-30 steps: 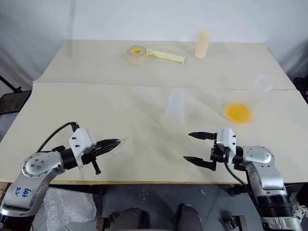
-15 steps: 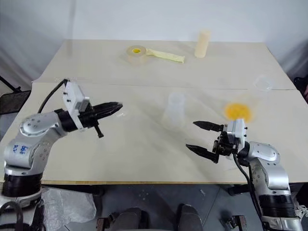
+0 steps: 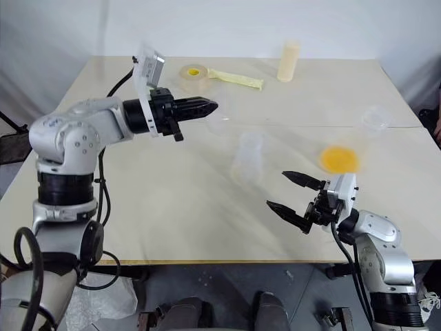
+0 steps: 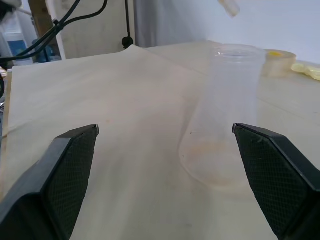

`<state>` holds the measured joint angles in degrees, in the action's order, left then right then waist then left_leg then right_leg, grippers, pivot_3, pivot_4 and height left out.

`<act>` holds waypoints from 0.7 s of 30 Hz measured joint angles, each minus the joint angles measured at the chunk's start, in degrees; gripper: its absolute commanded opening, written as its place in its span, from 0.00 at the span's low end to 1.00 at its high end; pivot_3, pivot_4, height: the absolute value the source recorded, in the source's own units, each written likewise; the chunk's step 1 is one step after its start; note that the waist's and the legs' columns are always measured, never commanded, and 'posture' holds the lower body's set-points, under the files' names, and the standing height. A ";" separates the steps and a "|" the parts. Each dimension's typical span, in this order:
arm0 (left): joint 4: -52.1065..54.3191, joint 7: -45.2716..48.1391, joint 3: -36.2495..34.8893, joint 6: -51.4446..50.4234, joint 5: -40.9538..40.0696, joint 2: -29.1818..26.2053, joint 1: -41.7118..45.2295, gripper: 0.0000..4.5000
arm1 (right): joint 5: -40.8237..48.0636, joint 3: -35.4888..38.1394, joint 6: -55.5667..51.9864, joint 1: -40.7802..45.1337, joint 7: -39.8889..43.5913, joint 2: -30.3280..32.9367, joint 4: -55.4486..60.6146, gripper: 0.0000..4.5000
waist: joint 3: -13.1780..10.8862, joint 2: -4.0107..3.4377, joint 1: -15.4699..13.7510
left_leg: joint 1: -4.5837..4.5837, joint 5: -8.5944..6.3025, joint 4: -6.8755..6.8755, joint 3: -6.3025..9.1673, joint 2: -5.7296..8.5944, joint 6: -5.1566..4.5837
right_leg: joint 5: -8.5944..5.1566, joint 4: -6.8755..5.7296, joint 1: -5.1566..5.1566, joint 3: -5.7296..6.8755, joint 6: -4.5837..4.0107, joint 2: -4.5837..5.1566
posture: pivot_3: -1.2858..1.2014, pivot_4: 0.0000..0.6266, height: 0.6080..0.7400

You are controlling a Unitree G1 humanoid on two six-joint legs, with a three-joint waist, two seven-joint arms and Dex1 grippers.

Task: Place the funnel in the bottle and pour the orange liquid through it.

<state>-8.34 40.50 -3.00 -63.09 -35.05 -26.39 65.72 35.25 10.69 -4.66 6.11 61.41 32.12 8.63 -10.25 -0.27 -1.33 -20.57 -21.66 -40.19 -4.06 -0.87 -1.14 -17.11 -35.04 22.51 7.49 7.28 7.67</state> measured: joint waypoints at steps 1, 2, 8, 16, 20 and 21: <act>-1.93 0.40 0.86 -1.57 0.02 -0.34 1.77 0.01 | -0.01 0.00 0.14 -0.38 -0.33 -0.12 0.45 1.00 | 0.00 0.00 -0.06 | 0.00 0.00 0.00 0.00 0.01 0.00 | 0.00 0.01 0.00 0.00 0.00 0.00 | 0.52 0.24 1.00; -3.48 0.95 1.81 -2.77 0.07 -0.72 3.15 0.01 | -0.03 0.07 0.31 -0.62 -0.66 -0.28 0.73 1.00 | 0.00 0.00 -0.07 | 0.00 0.00 -0.01 0.00 0.02 0.00 | 0.00 0.00 0.00 -0.01 0.00 0.00 | 0.52 0.24 1.00; -15.33 8.27 8.62 -9.31 1.08 -2.00 11.71 0.01 | -0.16 0.46 0.88 -3.16 -2.94 -1.13 3.03 1.00 | 0.00 0.01 -0.07 | -0.04 0.00 0.00 -0.07 0.02 0.00 | 0.00 0.03 0.01 -0.01 0.00 -0.02 | 0.52 0.24 1.00; -25.80 16.31 13.68 -9.30 4.36 -2.30 17.22 0.01 | -0.87 0.58 1.67 -4.52 -4.84 -2.14 4.38 1.00 | -0.01 0.01 -0.03 | -0.05 0.01 0.02 -0.47 0.01 0.02 | 0.00 0.03 0.07 -0.04 0.00 -0.04 | 0.52 0.24 1.00; -29.18 19.16 15.01 -6.49 6.99 -1.45 18.35 0.01 | -1.14 0.58 2.22 -4.71 -5.41 -2.48 4.69 1.00 | -0.01 0.02 -0.12 | -0.06 0.01 0.01 -0.51 0.01 0.02 | 0.00 0.03 0.07 -0.05 0.00 -0.04 | 0.52 0.24 1.00; -30.47 19.93 15.38 -5.51 7.73 -1.09 18.88 0.01 | -1.25 0.57 2.23 -4.80 -5.53 -2.63 4.69 1.00 | -0.02 0.02 -0.14 | -0.06 0.01 0.01 -0.51 0.01 0.02 | 0.00 0.02 0.07 -0.05 0.00 -0.04 | 0.52 0.24 1.00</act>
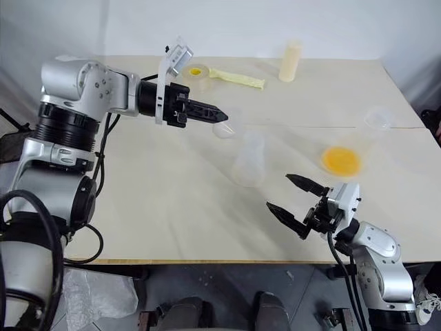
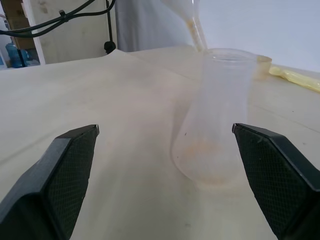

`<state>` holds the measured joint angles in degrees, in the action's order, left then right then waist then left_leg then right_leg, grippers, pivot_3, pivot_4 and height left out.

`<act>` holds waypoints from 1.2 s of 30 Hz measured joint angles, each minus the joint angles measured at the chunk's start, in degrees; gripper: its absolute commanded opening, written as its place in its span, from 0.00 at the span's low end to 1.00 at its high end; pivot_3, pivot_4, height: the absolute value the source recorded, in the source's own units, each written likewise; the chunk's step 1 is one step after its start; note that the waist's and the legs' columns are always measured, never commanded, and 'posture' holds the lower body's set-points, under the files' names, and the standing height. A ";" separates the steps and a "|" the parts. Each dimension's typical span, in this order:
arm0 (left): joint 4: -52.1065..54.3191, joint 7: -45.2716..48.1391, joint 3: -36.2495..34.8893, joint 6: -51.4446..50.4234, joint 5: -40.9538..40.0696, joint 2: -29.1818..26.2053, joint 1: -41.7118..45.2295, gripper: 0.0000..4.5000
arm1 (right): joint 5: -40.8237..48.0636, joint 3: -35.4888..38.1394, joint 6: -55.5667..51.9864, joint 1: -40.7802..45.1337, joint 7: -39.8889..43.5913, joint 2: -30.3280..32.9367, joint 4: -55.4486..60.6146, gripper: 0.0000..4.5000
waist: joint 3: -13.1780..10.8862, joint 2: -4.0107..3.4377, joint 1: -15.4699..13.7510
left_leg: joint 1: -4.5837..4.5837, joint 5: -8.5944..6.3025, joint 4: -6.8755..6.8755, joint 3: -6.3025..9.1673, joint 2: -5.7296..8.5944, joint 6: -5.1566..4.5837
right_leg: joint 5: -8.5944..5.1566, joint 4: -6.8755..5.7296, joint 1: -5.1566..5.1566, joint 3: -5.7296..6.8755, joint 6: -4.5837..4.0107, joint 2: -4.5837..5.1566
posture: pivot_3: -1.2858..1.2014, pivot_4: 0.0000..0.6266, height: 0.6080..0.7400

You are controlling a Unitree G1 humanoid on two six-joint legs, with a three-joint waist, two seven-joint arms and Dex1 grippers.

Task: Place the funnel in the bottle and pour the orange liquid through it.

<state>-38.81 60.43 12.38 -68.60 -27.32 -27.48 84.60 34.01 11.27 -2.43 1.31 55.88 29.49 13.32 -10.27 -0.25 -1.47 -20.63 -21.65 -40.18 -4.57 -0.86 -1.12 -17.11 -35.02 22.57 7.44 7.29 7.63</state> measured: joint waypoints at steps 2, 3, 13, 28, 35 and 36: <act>-2.58 1.33 0.14 2.24 1.47 0.82 1.10 0.01 | -0.07 -0.02 0.01 -0.02 -0.27 -0.13 0.01 1.00 | 0.00 0.00 0.02 | 0.00 0.00 0.00 -0.02 0.00 0.00 | 0.00 0.00 0.00 0.00 0.00 0.00 | 0.52 0.24 1.00; -3.95 1.86 0.16 3.49 2.27 1.36 1.71 0.01 | -0.09 -0.02 0.02 -0.02 -0.37 -0.14 0.02 1.00 | 0.00 0.01 0.01 | 0.00 0.00 0.00 -0.02 0.00 0.00 | 0.00 0.01 0.00 0.01 0.00 0.00 | 0.52 0.24 1.00; -8.62 5.91 0.38 6.92 7.42 2.91 4.45 0.01 | -0.31 -0.04 -0.01 -1.36 -1.57 -0.37 1.42 1.00 | -0.02 0.03 0.16 | -0.01 0.00 0.02 -0.06 -0.01 0.00 | 0.00 -0.01 0.05 -0.01 0.00 0.00 | 0.52 0.24 1.00; 0.14 3.91 -1.47 1.16 7.45 -0.23 0.95 0.01 | -0.77 -0.04 -0.24 2.25 -0.89 0.08 -0.27 1.00 | -0.02 0.03 0.08 | -0.01 0.00 -0.01 -0.01 -0.01 0.00 | 0.00 -0.06 0.05 -0.03 0.00 0.01 | 0.52 0.24 1.00; 2.69 3.32 -2.92 -0.31 6.93 -0.39 0.88 0.01 | -0.90 -0.04 -0.25 2.05 -0.78 0.08 -0.28 1.00 | -0.02 0.03 0.14 | -0.02 0.00 -0.01 -0.02 -0.02 0.00 | 0.00 -0.07 0.06 -0.03 0.00 0.01 | 0.52 0.24 1.00; 2.70 3.32 -2.92 -0.35 6.93 -0.39 0.88 0.01 | -0.92 -0.04 -0.24 1.97 -0.78 0.08 -0.28 1.00 | -0.02 0.03 0.13 | -0.02 0.00 -0.01 -0.02 -0.02 0.00 | 0.00 -0.07 0.06 -0.03 0.00 0.01 | 0.52 0.24 1.00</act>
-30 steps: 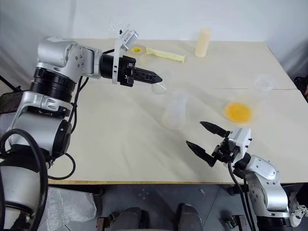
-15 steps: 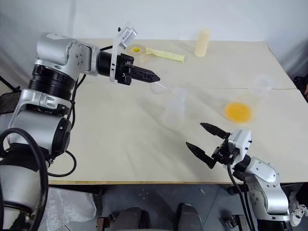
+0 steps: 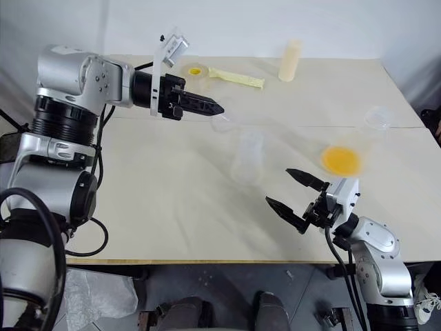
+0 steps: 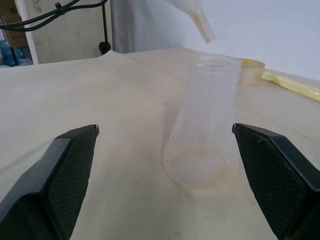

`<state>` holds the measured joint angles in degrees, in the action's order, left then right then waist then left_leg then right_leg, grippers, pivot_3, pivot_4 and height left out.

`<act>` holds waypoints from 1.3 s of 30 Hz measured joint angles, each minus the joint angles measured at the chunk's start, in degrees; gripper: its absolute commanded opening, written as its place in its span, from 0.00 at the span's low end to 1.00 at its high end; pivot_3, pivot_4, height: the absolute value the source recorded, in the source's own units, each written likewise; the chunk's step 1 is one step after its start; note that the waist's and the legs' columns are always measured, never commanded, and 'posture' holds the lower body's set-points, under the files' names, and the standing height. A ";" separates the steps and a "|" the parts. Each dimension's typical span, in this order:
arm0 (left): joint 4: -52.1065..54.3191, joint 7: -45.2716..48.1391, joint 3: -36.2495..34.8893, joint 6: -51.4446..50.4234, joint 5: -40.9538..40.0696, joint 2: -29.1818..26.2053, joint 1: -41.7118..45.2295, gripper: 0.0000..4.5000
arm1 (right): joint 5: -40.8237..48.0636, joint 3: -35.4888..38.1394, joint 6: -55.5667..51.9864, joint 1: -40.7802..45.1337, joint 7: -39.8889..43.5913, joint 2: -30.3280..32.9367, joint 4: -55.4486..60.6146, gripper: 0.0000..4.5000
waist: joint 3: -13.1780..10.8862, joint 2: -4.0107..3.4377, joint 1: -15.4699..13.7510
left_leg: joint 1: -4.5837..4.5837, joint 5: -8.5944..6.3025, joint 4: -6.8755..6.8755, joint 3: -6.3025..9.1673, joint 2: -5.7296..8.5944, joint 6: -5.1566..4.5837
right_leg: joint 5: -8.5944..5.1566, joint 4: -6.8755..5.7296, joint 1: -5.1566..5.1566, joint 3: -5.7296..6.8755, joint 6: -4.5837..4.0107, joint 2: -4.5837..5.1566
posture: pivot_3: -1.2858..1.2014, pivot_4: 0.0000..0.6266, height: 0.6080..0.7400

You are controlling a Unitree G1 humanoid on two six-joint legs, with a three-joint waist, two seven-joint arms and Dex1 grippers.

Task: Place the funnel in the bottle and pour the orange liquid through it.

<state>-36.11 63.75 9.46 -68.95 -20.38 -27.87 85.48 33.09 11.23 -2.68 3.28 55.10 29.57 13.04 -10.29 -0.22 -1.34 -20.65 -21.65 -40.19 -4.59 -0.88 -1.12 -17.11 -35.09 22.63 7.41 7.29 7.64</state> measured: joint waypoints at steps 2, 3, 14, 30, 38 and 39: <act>-0.02 0.01 0.00 -0.08 0.00 0.06 0.00 0.01 | -0.09 0.00 0.00 -0.03 -0.02 0.00 0.00 1.00 | 0.00 0.00 0.01 | 0.00 0.00 0.00 0.00 0.00 0.00 | 0.00 0.00 0.00 0.00 0.00 0.00 | 0.52 0.24 1.00; -0.04 0.04 0.01 -0.11 0.00 0.12 0.00 0.01 | -0.15 0.00 0.00 -0.03 -0.03 0.00 0.00 1.00 | 0.00 0.00 0.01 | 0.00 0.00 0.00 0.00 0.00 0.00 | 0.00 0.00 0.00 0.00 0.00 0.00 | 0.52 0.24 1.00; -7.22 1.45 2.09 5.44 1.79 3.73 0.06 0.01 | -0.43 0.03 0.07 -1.13 -0.69 -0.01 0.12 1.00 | 0.00 0.01 0.02 | -0.02 0.00 -0.01 -0.02 0.01 0.00 | 0.00 0.00 0.02 0.01 0.00 -0.01 | 0.52 0.24 1.00; -22.29 5.69 3.68 15.34 7.95 8.65 5.48 0.14 | -0.50 0.07 0.48 -3.99 -2.07 -0.04 1.52 1.00 | -0.01 0.02 -0.03 | -0.03 0.00 -0.01 -0.05 0.02 -0.01 | 0.00 0.01 0.03 0.02 0.00 0.00 | 0.52 0.24 1.00; -27.46 2.54 -0.91 18.53 8.38 10.14 8.24 0.70 | -0.49 0.27 1.22 -4.20 -2.07 0.01 1.58 1.00 | -0.01 0.03 0.01 | -0.04 0.00 -0.01 -0.06 0.02 -0.01 | 0.00 0.00 0.04 0.02 0.00 0.00 | 0.52 0.24 1.00; -27.49 2.54 -1.24 18.66 8.38 10.14 8.24 0.76 | -0.49 0.32 1.24 -4.20 -2.07 0.05 1.58 1.00 | -0.02 0.03 0.01 | -0.04 0.00 -0.01 -0.05 0.02 -0.01 | 0.00 0.00 0.04 0.03 0.00 0.00 | 0.52 0.24 1.00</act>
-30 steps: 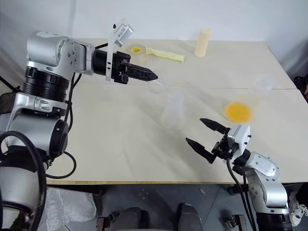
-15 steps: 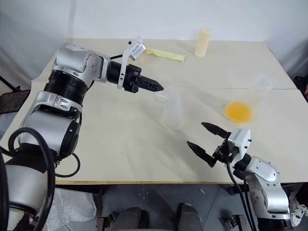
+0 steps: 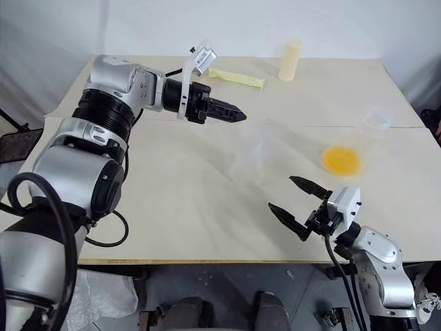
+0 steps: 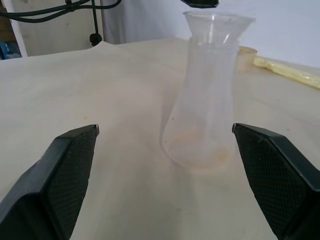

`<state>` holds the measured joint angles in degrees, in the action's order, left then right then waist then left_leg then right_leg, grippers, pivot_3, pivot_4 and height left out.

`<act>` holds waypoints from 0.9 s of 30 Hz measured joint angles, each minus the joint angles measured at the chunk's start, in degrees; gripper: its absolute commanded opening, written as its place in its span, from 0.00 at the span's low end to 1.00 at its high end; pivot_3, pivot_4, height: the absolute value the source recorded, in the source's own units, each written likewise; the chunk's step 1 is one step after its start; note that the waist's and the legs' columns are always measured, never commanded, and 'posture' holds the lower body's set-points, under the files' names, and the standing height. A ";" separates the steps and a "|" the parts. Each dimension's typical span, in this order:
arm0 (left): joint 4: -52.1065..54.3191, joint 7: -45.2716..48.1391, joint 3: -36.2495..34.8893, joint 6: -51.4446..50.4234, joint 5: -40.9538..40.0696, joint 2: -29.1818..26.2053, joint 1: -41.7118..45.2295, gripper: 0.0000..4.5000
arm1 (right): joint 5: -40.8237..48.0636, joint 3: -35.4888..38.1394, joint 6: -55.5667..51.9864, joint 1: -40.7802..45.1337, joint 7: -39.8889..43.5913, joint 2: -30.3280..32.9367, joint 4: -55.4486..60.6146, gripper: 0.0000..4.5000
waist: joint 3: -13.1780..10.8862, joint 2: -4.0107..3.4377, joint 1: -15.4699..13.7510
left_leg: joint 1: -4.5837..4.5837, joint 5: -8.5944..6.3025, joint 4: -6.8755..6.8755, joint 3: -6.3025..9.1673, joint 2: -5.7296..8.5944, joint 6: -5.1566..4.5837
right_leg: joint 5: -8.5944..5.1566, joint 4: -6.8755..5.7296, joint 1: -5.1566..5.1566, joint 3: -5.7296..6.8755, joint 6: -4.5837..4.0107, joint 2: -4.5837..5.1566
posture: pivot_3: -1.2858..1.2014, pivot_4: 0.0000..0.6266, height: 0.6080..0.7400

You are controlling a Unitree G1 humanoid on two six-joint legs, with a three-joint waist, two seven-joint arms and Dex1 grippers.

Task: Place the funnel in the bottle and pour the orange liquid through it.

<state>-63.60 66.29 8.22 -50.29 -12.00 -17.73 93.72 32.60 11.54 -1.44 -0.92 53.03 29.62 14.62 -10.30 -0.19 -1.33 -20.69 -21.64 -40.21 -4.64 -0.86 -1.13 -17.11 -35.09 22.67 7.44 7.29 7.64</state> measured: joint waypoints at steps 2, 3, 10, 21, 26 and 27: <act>-0.12 0.01 -0.93 0.13 0.00 -0.01 0.00 0.90 | 0.01 0.08 0.00 0.00 0.02 0.41 0.00 1.00 | 0.00 0.00 -0.01 | 0.00 0.00 0.00 0.00 0.00 0.00 | 0.00 0.00 0.00 0.00 0.00 0.00 | 0.52 0.24 1.00; -0.11 0.01 -1.27 0.13 -0.01 -0.06 0.00 0.98 | 0.01 0.14 0.01 0.00 0.01 0.55 0.00 1.00 | 0.00 0.00 0.00 | 0.00 0.00 0.00 0.00 0.00 0.00 | 0.00 0.00 0.00 0.01 0.00 0.00 | 0.52 0.24 1.00; 9.25 3.31 -3.02 0.70 -0.46 -5.79 -3.40 0.99 | -0.94 2.98 0.36 -1.19 -2.59 1.22 0.00 1.00 | 0.01 -0.01 0.20 | 0.01 0.00 0.02 0.00 -0.03 0.00 | 0.00 -0.09 0.07 -0.02 0.00 0.00 | 0.52 0.24 1.00; 45.73 2.07 -12.56 16.32 -6.00 -14.10 -40.76 0.99 | -4.60 11.82 0.87 -8.31 -15.90 -0.98 2.42 1.00 | 0.01 -0.02 -0.07 | 0.02 0.00 -0.22 0.63 0.02 0.00 | 0.00 -0.49 0.10 -0.18 -0.01 0.08 | 0.52 0.24 1.00; 49.20 5.71 -18.83 33.73 -11.00 -11.07 -53.79 0.99 | -5.63 15.34 -0.24 -10.19 -22.12 -2.33 2.97 1.00 | 0.02 -0.04 -0.27 | -0.10 -0.01 -0.45 0.73 0.02 0.00 | 0.00 -0.47 0.04 -0.19 -0.01 0.08 | 0.52 0.24 1.00; 48.85 6.57 -19.14 36.22 -11.46 -10.87 -54.46 0.99 | -5.67 16.11 -0.63 -10.31 -23.11 -2.32 2.97 1.00 | 0.02 -0.04 -0.27 | -0.25 -0.01 -0.60 0.74 0.02 0.00 | 0.00 -0.46 0.05 -0.13 -0.01 0.06 | 0.52 0.24 1.00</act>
<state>-14.75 72.87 -10.92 -14.08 -23.46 -28.60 39.26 26.93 27.66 -2.07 -11.23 29.91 27.30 17.59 -10.28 -0.23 -1.59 -20.94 -21.65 -40.80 -3.90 -0.84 -1.14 -17.12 -35.55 22.72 7.31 7.28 7.70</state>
